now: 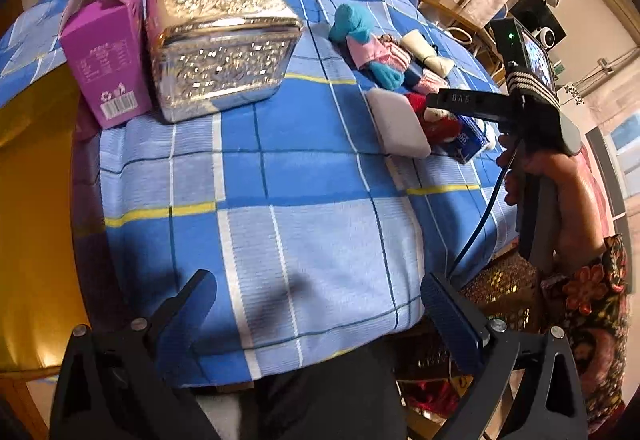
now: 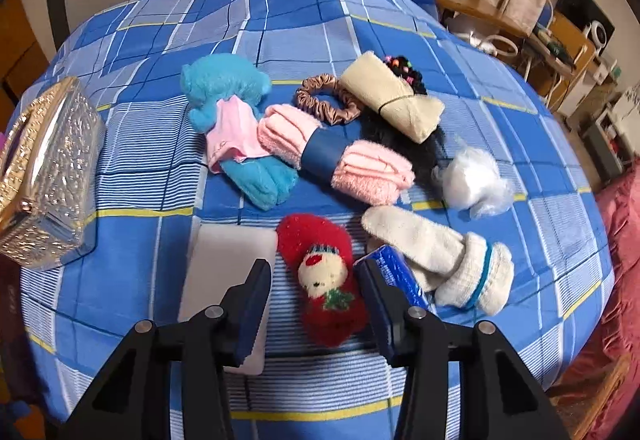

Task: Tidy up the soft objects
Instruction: 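Grasp the red Santa plush with the right tool while the left tool approaches the white block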

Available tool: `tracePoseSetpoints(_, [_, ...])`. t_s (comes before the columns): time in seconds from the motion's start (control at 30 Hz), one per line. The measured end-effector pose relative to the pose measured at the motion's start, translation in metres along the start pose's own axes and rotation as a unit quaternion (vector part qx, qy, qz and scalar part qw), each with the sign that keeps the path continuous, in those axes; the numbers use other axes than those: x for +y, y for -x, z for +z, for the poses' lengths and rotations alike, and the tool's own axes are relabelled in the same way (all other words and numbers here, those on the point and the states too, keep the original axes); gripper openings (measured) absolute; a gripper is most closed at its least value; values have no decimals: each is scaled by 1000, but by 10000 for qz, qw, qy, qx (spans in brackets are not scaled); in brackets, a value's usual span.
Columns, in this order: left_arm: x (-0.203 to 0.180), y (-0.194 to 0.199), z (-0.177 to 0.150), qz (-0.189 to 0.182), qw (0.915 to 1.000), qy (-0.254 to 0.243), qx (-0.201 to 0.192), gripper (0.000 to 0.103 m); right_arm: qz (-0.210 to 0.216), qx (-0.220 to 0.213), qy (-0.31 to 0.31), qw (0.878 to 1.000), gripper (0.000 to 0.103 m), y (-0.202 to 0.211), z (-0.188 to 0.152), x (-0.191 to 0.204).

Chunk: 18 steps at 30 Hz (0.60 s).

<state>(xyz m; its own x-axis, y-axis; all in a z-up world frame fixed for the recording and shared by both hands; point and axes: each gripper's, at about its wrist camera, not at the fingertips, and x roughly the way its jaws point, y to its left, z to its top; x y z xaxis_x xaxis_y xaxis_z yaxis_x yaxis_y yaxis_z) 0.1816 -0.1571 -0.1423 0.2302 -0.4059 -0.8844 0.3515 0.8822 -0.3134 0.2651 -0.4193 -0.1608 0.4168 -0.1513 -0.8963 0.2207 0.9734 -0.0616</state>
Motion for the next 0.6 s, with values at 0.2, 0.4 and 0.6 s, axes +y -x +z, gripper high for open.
tracePoseSetpoints(0.2, [-11, -5, 10, 155, 9998, -143, -61, 103, -140, -188, 145, 9996, 45, -8, 15, -6])
tracePoseSetpoints(0.4, [-15, -7, 16, 202, 9994, -181, -206, 103, 26, -46, 655, 9978, 36, -20, 12, 9])
tracePoseSetpoints(0.6, [-19, -17, 23, 281, 9990, -284, -199, 103, 446, 430, -242, 9978, 33, -47, 6, -25])
